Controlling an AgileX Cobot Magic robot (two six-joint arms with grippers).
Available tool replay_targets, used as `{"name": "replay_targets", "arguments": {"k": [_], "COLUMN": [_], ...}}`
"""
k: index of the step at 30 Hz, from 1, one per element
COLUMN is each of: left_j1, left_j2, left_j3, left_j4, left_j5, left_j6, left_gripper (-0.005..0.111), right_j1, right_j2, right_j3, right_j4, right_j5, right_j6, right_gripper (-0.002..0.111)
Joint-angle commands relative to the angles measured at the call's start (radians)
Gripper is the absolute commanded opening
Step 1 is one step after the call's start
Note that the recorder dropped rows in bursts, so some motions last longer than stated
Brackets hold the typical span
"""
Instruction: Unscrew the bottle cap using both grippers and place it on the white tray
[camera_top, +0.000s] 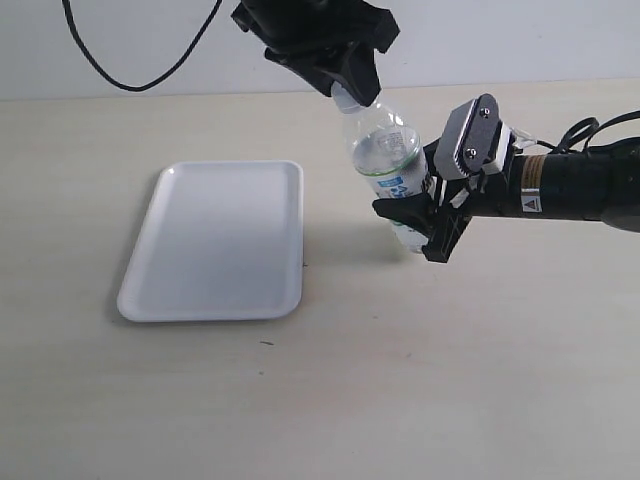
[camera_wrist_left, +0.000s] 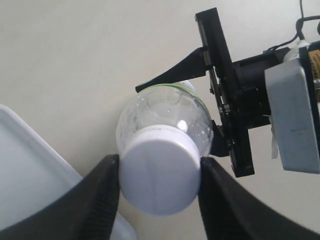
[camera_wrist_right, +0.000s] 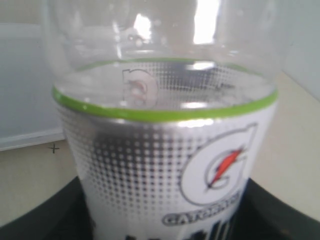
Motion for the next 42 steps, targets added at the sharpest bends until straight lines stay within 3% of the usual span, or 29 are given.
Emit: {"name": "replay_targets", "arguments": {"k": [1, 6, 19, 23, 33, 35, 38, 42], "left_j1": [0.001, 0.001, 0.001, 0.001, 0.001, 0.001, 0.001, 0.001], "left_j2": [0.005, 0.005, 0.005, 0.005, 0.005, 0.005, 0.005, 0.005], "left_j3": [-0.007, -0.007, -0.007, -0.007, -0.007, -0.007, -0.007, -0.007], "left_j4": [-0.024, -0.024, -0.004, 0.014, 0.019, 0.016, 0.002, -0.004], "left_j5": [0.001, 0.001, 0.006, 0.016, 0.048, 0.048, 0.048, 0.037], "left_j6": [-0.1, -0.23, -0.805, -0.893, -0.891, -0.863, -0.815, -0.702], "left_gripper": [0.0, 0.0, 0.0, 0.0, 0.001, 0.006, 0.024, 0.064], "right_j1": [0.001, 0.001, 0.001, 0.001, 0.001, 0.001, 0.001, 0.001], "right_j2": [-0.004, -0.004, -0.004, -0.004, -0.004, -0.004, -0.004, -0.004], "right_j3": [0.001, 0.001, 0.001, 0.001, 0.001, 0.001, 0.001, 0.001], "right_j4": [0.01, 0.01, 0.01, 0.01, 0.01, 0.01, 0.01, 0.01], "right_j5": [-0.039, -0.039, -0.058, -0.058, -0.065, -0.065, -0.065, -0.065], "right_j6": [-0.006, -0.006, -0.007, -0.007, -0.005, -0.005, -0.005, -0.003], "right_gripper": [0.0, 0.0, 0.0, 0.0, 0.0, 0.0, 0.0, 0.0]}}
